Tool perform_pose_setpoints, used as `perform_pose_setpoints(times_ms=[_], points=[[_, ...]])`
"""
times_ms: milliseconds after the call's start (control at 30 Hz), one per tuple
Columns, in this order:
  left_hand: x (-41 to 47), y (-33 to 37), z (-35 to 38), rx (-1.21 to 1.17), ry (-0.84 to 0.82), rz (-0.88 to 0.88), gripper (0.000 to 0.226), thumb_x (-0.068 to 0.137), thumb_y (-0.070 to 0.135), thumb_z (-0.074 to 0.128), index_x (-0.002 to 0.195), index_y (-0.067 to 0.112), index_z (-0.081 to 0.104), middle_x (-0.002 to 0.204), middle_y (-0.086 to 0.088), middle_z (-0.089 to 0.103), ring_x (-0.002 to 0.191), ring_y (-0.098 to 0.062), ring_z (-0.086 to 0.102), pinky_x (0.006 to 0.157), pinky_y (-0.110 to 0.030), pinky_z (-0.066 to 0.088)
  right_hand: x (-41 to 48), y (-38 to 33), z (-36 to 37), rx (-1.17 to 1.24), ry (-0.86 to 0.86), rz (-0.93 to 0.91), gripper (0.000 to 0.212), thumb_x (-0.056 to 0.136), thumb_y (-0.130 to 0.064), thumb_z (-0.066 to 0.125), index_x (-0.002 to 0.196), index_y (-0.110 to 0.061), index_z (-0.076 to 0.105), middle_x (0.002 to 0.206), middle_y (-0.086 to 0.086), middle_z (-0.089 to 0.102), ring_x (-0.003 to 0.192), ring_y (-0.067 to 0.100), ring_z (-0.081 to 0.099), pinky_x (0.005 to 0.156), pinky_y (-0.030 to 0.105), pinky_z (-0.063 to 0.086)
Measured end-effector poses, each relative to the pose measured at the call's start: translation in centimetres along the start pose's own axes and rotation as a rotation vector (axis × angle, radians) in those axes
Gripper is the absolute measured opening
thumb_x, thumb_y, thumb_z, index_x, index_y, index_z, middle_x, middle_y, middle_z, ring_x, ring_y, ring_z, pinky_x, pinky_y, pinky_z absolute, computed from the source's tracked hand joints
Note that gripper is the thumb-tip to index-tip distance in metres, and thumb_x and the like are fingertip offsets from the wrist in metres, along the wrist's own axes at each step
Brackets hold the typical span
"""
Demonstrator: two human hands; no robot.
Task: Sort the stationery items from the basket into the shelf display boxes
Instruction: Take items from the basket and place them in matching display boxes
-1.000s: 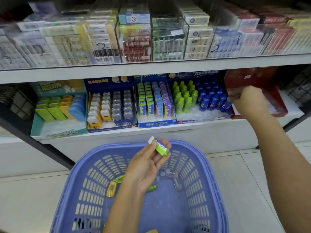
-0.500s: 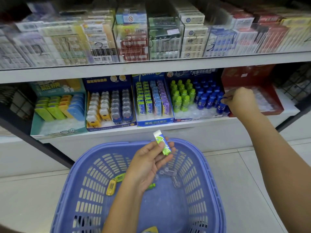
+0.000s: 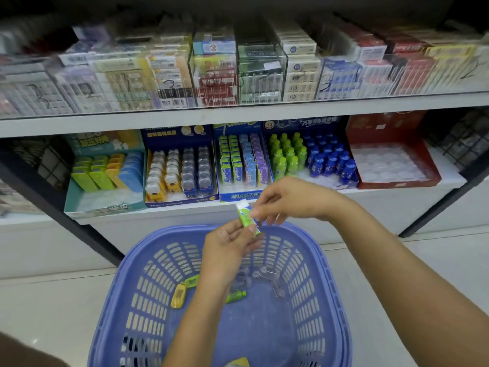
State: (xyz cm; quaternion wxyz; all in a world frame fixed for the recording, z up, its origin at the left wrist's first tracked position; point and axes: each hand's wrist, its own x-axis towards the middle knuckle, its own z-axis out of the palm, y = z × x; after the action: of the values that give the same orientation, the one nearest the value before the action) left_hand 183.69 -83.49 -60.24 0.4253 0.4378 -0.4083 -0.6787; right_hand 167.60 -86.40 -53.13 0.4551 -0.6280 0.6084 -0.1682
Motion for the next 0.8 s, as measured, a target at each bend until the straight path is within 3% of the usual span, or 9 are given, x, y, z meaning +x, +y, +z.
perform_pose_setpoints(times_ms=[133,233,300,367,467,533,600,733,800], points=[[0.4,-0.2,-1.2,0.435,0.216,0.286,0.019,0.089,0.018,0.064,0.084,0.035,0.072,0.071,0.009,0.073,0.068,-0.002,0.066,0.065,-0.022,0.052,1.1,-0.8,3.9,0.021,0.249,-0.026,0.032,0.070,-0.035,0.081,0.081,-0.007,0.070,0.072,0.009,0.069,0.062,0.011,0.058,0.066,0.031,0.052],[0.5,0.1,-1.5,0.560,0.285,0.407,0.019,0.088,0.023,0.066,0.102,0.034,0.072,0.072,0.023,0.070,0.075,0.011,0.064,0.066,-0.012,0.049,2.0,-0.7,5.6,0.020,0.388,-0.093,0.027,0.073,-0.036,0.078,0.075,-0.011,0.069,0.068,0.000,0.066,0.059,0.004,0.053,0.060,0.022,0.045],[0.9,0.5,-1.5,0.553,0.259,0.403,0.032,0.088,0.025,0.066,0.118,0.038,0.062,0.083,0.028,0.068,0.084,0.017,0.061,0.068,-0.002,0.044,2.7,-0.8,5.2,0.103,0.378,-0.124,0.024,0.085,-0.028,0.067,0.078,-0.006,0.065,0.068,0.001,0.061,0.064,0.007,0.053,0.068,0.026,0.046],[1.5,0.8,-1.6,0.554,0.186,0.369,0.042,0.091,0.025,0.062,0.132,0.031,0.053,0.111,0.020,0.066,0.095,0.020,0.056,0.078,0.000,0.041,3.2,-1.0,4.1,0.249,0.383,-0.080,0.026,0.096,-0.021,0.050,0.088,0.003,0.059,0.076,0.008,0.057,0.069,0.016,0.058,0.081,0.040,0.051],[3.1,1.1,-1.5,0.860,0.078,0.382,0.052,0.096,0.024,0.054,0.145,0.021,0.037,0.146,0.005,0.043,0.128,-0.004,0.044,0.102,-0.014,0.034,3.9,-0.9,1.8,0.018,0.522,-0.114,0.030,0.101,-0.021,0.036,0.094,-0.001,0.057,0.076,0.014,0.058,0.070,0.030,0.063,0.074,0.040,0.049],[4.1,1.1,-1.4,1.052,0.011,0.405,0.058,0.097,0.023,0.051,0.149,0.015,0.027,0.155,0.000,0.028,0.143,-0.012,0.023,0.109,-0.014,0.015,4.2,-0.9,0.2,-0.255,0.647,-0.188,0.026,0.099,-0.023,0.045,0.101,-0.005,0.063,0.073,0.006,0.062,0.063,0.018,0.058,0.066,0.028,0.047],[4.9,0.7,-1.4,1.181,-0.030,0.385,0.064,0.097,0.023,0.050,0.151,0.013,0.018,0.159,0.001,0.016,0.146,-0.012,0.009,0.112,-0.016,0.007,4.4,-1.1,-0.9,-0.341,0.697,-0.248,0.023,0.090,-0.025,0.062,0.104,-0.007,0.069,0.068,-0.008,0.059,0.057,0.002,0.047,0.058,0.007,0.037],[5.5,-0.2,-2.3,1.328,-0.039,0.425,0.068,0.095,0.023,0.052,0.152,0.012,0.015,0.159,0.000,0.013,0.146,-0.014,0.007,0.119,-0.026,0.010,5.7,-0.9,-1.2,-0.474,0.585,-0.276,0.029,0.089,-0.016,0.062,0.118,-0.010,0.065,0.103,0.009,0.064,0.084,0.016,0.056,0.073,0.013,0.034],[5.8,-0.2,-2.6,1.361,-0.040,0.466,0.067,0.094,0.022,0.053,0.151,0.012,0.018,0.157,-0.001,0.017,0.145,-0.016,0.011,0.119,-0.029,0.012,6.4,-0.9,-0.8,-0.449,0.568,-0.302,0.029,0.089,-0.014,0.062,0.117,-0.008,0.063,0.105,0.008,0.063,0.091,0.018,0.058,0.075,0.014,0.037]])
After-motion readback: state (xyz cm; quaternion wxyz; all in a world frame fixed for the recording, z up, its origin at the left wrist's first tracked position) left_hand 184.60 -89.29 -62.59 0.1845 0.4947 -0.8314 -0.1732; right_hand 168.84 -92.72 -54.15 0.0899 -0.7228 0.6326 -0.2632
